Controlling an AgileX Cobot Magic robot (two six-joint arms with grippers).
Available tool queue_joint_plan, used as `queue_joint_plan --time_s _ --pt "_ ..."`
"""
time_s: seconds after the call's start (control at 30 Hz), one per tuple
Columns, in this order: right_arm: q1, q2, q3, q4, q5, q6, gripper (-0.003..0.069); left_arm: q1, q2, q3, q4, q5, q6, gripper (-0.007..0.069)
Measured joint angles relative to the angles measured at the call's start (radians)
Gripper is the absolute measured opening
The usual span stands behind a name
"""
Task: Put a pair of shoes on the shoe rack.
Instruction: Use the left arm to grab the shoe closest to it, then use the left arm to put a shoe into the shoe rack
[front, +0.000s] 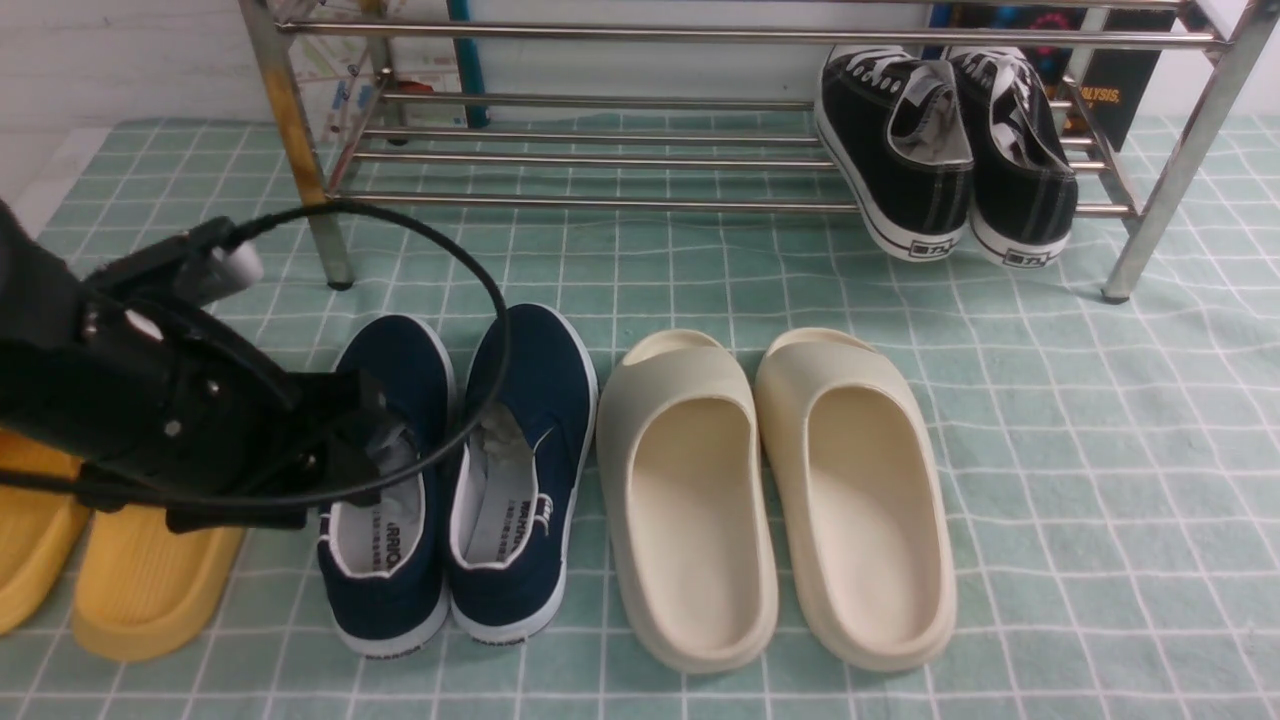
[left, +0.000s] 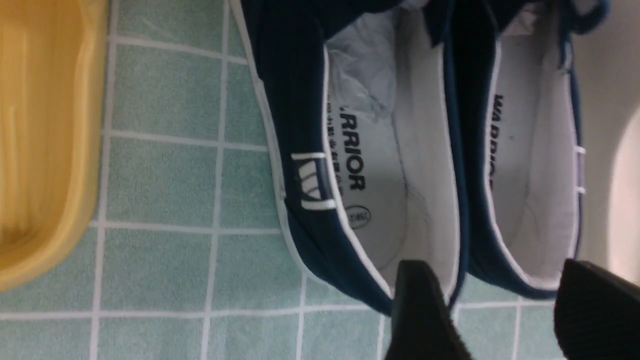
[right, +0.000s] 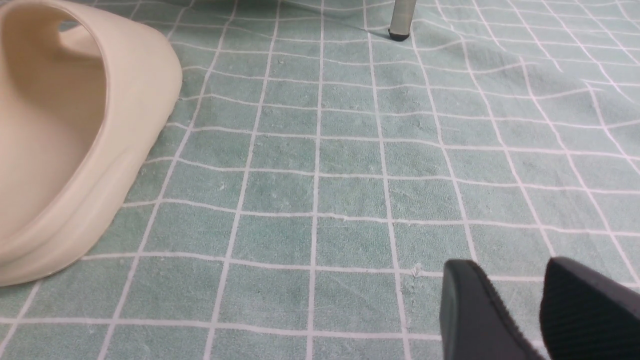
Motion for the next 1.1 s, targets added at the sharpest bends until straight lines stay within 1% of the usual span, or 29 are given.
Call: queue_joint_plan --time_s 0.07,0.13,0.2,0.27,0.33,0.37,0.4,0.43,0.47,0.5,0.67,0.73,0.87,0.97,1.07,1.1 --pt "0.0 0.0 0.0 0.0 0.0 0.0 0.0246 0.0 0.059 -0.001 0.011 -0.044 -0.018 0.0428" --pt "0.0 0.0 0.0 -0.006 0.0 0.0 0.0246 0.0 0.104 -0.001 0.034 -0.092 -0.042 0.0422" --pt "0.0 0.0 0.0 -0.006 0.0 0.0 0.0246 0.0 0.144 -0.002 0.055 -0.13 -0.065 0.04" --pt "0.0 0.0 0.0 0.0 0.0 0.0 0.0246 0.0 0.193 -0.002 0.094 -0.191 -0.095 0.0315" --pt "0.0 0.0 0.0 0.0 0.0 0.0 0.0246 0.0 0.227 -0.003 0.106 -0.218 -0.111 0.0227" --pt "0.0 0.0 0.0 0.0 0.0 0.0 0.0246 0.0 0.247 -0.004 0.11 -0.225 -0.118 0.0161" --pt "0.0 0.0 0.0 0.0 0.0 0.0 0.0246 0.0 0.25 -0.004 0.11 -0.227 -0.119 0.015" --pt "0.0 0.0 0.0 0.0 0.0 0.0 0.0246 0.0 0.262 -0.006 0.11 -0.233 -0.12 0.0073" --pt "0.0 0.0 0.0 0.0 0.0 0.0 0.0246 0.0 0.266 -0.007 0.113 -0.234 -0.121 0.0022" --pt "0.0 0.0 0.0 0.0 0.0 0.0 0.0246 0.0 0.266 -0.011 0.118 -0.229 -0.122 0.0013" --pt "0.0 0.0 0.0 0.0 0.0 0.0 0.0246 0.0 0.227 -0.057 0.155 -0.15 -0.127 0.0022" --pt "0.0 0.0 0.0 0.0 0.0 0.0 0.0246 0.0 0.185 -0.149 0.182 -0.049 -0.131 0.0022" --pt "0.0 0.0 0.0 0.0 0.0 0.0 0.0246 0.0 0.174 -0.321 0.225 0.085 -0.131 0.0022" --pt "0.0 0.0 0.0 0.0 0.0 0.0 0.0246 0.0 0.214 -0.44 0.222 0.102 -0.131 0.0022" --pt "0.0 0.0 0.0 0.0 0.0 0.0 0.0246 0.0 0.323 -0.59 0.22 0.105 -0.131 0.0022" --pt "0.0 0.0 0.0 0.0 0.0 0.0 0.0246 0.0 0.331 -0.6 0.22 0.105 -0.131 0.0022"
